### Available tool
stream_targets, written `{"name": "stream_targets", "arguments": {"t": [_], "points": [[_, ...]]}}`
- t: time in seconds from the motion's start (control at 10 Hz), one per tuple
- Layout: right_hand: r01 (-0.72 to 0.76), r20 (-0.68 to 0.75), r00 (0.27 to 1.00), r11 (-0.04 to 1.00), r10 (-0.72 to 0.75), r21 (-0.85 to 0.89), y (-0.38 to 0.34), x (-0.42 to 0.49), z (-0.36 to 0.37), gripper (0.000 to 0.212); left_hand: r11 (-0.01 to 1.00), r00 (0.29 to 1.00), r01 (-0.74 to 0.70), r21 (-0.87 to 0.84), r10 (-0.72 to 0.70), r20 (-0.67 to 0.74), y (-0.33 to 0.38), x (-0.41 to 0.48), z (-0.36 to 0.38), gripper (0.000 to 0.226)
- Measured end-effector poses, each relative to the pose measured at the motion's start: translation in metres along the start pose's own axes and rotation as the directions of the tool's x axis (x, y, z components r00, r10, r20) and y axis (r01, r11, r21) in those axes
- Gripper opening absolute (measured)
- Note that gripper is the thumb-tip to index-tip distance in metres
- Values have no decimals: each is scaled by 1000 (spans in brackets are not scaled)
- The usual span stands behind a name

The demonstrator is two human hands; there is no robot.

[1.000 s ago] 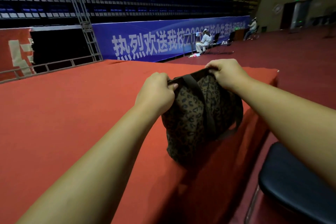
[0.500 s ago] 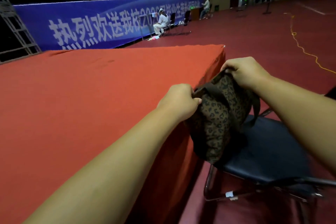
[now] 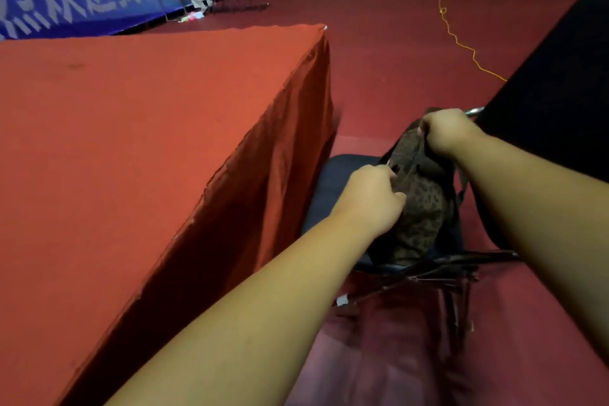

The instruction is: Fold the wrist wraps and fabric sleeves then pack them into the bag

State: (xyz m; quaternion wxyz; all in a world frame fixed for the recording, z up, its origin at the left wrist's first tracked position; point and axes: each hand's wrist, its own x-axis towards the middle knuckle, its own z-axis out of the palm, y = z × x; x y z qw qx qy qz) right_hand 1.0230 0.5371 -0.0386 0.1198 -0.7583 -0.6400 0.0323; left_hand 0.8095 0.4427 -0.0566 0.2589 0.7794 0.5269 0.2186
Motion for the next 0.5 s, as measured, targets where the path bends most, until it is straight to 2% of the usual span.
{"name": "stream_targets", "arguments": {"t": [0.1,0.3,0.4,0.5], "points": [[-84,-24,996,996,84,-20,-1,-2,14,28,999,1000,-10,-43,11,18,-14,-6,10,43],[-246,-51,967,968,248,45,-42,-14,12,31,999,999,-38,-31,40,37,-27,-11,-3,43],[-285,-45,957,958,285,8,-64,-19,16,36,999,997,-15,-51,19,71,-34,-16,-12,39],[-212,-55,976,977,211,-21,-90,-22,17,34,996,997,41,-78,-36,74,-46,-17,-24,28]]}}
